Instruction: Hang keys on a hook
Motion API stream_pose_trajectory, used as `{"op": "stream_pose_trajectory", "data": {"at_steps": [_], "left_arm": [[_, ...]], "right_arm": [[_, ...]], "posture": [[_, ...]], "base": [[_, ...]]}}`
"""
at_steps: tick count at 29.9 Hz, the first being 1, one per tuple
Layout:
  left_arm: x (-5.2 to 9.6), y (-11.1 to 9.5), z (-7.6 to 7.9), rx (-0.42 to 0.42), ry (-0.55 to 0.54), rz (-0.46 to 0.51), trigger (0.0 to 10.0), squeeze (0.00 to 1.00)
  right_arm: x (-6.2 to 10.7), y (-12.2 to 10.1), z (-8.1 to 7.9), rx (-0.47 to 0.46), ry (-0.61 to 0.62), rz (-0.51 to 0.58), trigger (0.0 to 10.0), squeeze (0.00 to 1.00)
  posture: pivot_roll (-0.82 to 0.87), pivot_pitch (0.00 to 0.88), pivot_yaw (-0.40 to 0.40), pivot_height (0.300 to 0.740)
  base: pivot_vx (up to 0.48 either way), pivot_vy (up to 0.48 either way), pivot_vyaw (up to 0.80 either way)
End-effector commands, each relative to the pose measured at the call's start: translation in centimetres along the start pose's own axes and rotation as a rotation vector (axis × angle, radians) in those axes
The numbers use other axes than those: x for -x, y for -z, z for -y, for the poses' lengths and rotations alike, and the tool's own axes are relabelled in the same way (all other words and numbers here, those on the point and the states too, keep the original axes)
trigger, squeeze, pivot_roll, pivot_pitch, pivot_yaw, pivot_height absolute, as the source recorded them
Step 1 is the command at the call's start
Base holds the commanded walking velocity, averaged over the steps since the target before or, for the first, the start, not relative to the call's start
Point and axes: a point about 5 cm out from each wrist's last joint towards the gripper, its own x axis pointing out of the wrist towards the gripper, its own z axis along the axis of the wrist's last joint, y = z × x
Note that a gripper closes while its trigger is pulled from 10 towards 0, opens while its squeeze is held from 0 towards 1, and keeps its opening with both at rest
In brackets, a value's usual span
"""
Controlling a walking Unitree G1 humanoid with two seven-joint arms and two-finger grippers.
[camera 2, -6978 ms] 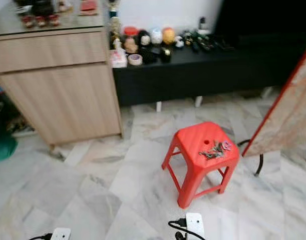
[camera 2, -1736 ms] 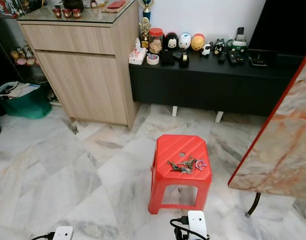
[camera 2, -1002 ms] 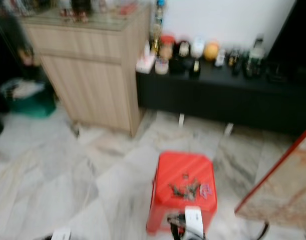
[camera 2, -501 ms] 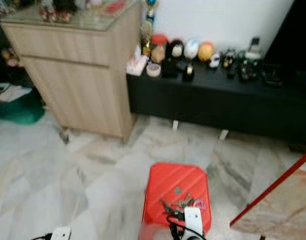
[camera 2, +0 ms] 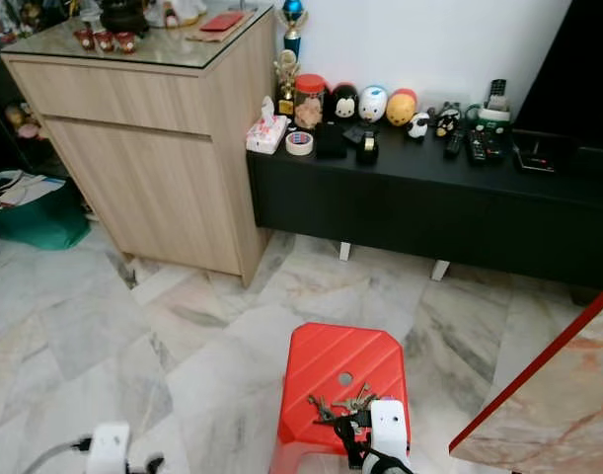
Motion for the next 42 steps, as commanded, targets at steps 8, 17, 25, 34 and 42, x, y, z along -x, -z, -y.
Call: {"op": "stream_pose_trajectory", "data": {"at_steps": [8,17,25,34,42], "left_arm": [[0.6,-8.5,2.2,-0.012,0.086,0.514,10.0,0.00],[3.9,-7.5,1.4,0.006,0.060,0.606,10.0,0.00],[5.6,-7.4,0.0,0.003,0.008,0.627,10.0,0.00],[6.5,-9.4,0.1,-0.009,0.038,0.654,10.0,0.00],[5.6,-10.7,1.3,-0.014,0.099,0.640,10.0,0.00]], "right_arm": [[-1.7,-8.1,-0.2,0.030,-0.004,0.345,10.0,0.00],[-0.9,-13.1,-1.5,0.101,-0.037,0.630,10.0,0.00],[-0.2,-13.3,-2.4,0.124,-0.083,0.655,10.0,0.00],[1.6,-11.3,-1.3,0.092,-0.003,0.627,10.0,0.00],[2.8,-9.8,1.7,0.039,0.123,0.595,10.0,0.00]], "posture": [[0.01,0.062,-0.020,0.740],[0.07,0.052,-0.062,0.740],[0.12,0.051,-0.120,0.740],[0.08,0.043,-0.037,0.740],[0.02,0.037,0.049,0.740]], "base": [[0.000,0.000,0.00],[0.000,0.000,0.00],[0.000,0.000,0.00],[0.000,0.000,0.00],[0.000,0.000,0.00]]}}
